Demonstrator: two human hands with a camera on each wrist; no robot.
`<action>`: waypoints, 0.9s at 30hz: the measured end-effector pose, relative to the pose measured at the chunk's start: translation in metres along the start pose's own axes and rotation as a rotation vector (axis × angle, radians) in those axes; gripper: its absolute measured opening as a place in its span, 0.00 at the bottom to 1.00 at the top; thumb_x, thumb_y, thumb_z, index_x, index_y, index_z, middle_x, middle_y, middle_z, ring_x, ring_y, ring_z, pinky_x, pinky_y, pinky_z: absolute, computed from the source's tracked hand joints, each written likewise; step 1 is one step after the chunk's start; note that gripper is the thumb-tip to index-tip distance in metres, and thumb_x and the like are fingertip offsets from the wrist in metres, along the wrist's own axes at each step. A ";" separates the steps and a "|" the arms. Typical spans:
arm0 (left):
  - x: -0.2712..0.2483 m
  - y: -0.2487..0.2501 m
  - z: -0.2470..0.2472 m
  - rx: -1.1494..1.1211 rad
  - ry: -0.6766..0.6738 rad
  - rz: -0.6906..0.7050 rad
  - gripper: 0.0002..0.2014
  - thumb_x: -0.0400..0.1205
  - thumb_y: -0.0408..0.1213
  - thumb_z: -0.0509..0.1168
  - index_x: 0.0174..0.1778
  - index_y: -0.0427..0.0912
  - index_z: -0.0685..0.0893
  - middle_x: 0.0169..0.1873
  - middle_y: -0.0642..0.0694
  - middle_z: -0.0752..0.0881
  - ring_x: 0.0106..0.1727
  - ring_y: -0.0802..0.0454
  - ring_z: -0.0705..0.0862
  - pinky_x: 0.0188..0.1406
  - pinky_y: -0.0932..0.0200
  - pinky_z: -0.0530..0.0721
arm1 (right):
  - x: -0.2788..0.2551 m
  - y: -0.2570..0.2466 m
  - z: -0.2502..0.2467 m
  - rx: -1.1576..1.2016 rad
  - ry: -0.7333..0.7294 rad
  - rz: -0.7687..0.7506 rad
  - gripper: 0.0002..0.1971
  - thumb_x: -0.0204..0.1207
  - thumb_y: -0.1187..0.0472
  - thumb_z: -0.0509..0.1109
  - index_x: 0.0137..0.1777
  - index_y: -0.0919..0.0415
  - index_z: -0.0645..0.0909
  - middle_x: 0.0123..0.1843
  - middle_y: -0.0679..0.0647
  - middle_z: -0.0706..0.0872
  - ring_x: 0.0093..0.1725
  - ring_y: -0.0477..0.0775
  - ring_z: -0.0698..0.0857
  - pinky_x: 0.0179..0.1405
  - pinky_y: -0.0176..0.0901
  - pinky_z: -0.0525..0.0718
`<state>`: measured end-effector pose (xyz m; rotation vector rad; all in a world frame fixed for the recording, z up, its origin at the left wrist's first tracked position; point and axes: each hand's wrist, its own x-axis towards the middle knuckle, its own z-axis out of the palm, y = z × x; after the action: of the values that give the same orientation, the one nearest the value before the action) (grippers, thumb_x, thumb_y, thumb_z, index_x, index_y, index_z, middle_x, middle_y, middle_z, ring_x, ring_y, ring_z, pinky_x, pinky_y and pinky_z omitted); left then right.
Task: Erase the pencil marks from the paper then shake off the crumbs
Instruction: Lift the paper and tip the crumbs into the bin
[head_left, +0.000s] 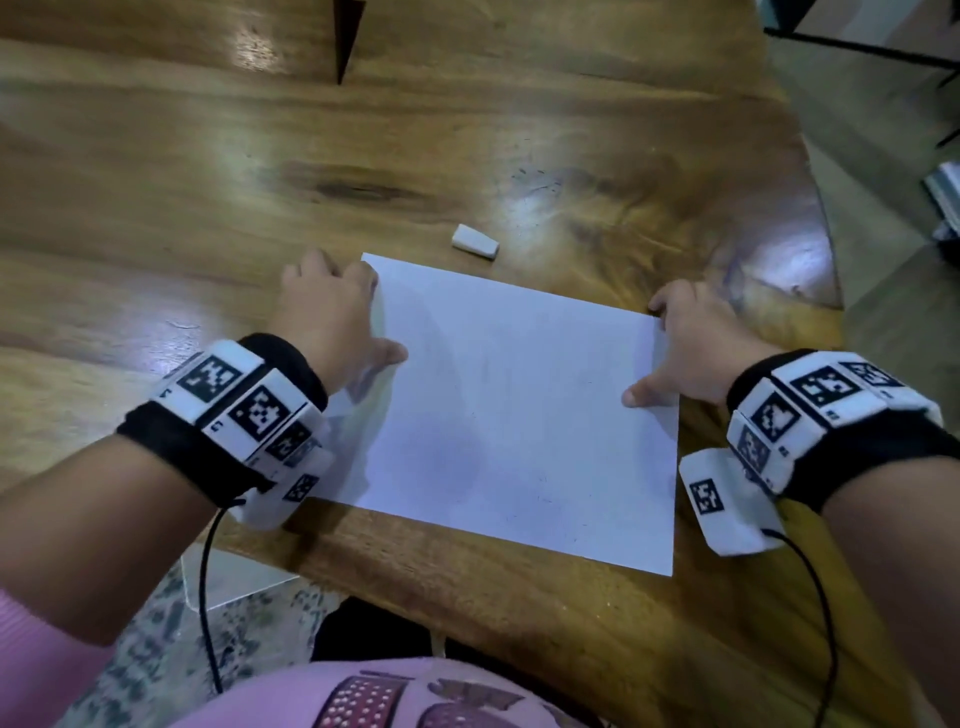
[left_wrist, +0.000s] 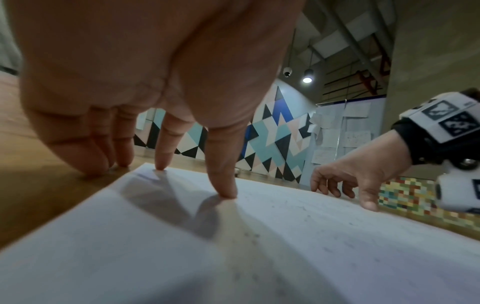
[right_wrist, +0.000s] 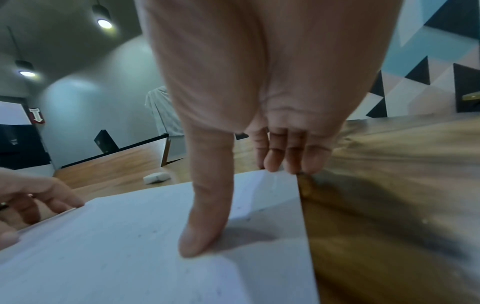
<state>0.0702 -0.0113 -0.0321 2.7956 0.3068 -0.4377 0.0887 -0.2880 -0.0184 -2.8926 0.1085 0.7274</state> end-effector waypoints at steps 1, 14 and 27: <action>-0.001 0.000 0.000 -0.022 0.003 -0.006 0.34 0.66 0.49 0.75 0.65 0.39 0.72 0.63 0.33 0.69 0.66 0.36 0.66 0.65 0.47 0.69 | 0.000 0.000 0.000 0.004 -0.003 -0.003 0.47 0.53 0.52 0.86 0.69 0.61 0.65 0.68 0.57 0.69 0.70 0.59 0.68 0.68 0.52 0.73; -0.025 0.004 0.006 0.116 -0.046 -0.111 0.37 0.69 0.53 0.71 0.63 0.30 0.67 0.60 0.27 0.70 0.63 0.34 0.67 0.66 0.46 0.69 | -0.007 0.003 0.005 0.037 0.043 0.001 0.48 0.56 0.53 0.85 0.74 0.61 0.63 0.71 0.57 0.62 0.74 0.58 0.64 0.71 0.47 0.67; -0.036 -0.001 0.014 0.017 0.015 -0.125 0.35 0.71 0.52 0.69 0.64 0.31 0.68 0.61 0.29 0.69 0.62 0.34 0.68 0.64 0.48 0.69 | -0.011 0.007 0.011 0.099 0.016 -0.039 0.25 0.63 0.55 0.81 0.56 0.59 0.73 0.56 0.52 0.71 0.60 0.57 0.72 0.52 0.43 0.71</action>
<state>0.0329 -0.0206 -0.0334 2.8080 0.4848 -0.4495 0.0733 -0.2927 -0.0235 -2.7992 0.0868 0.6723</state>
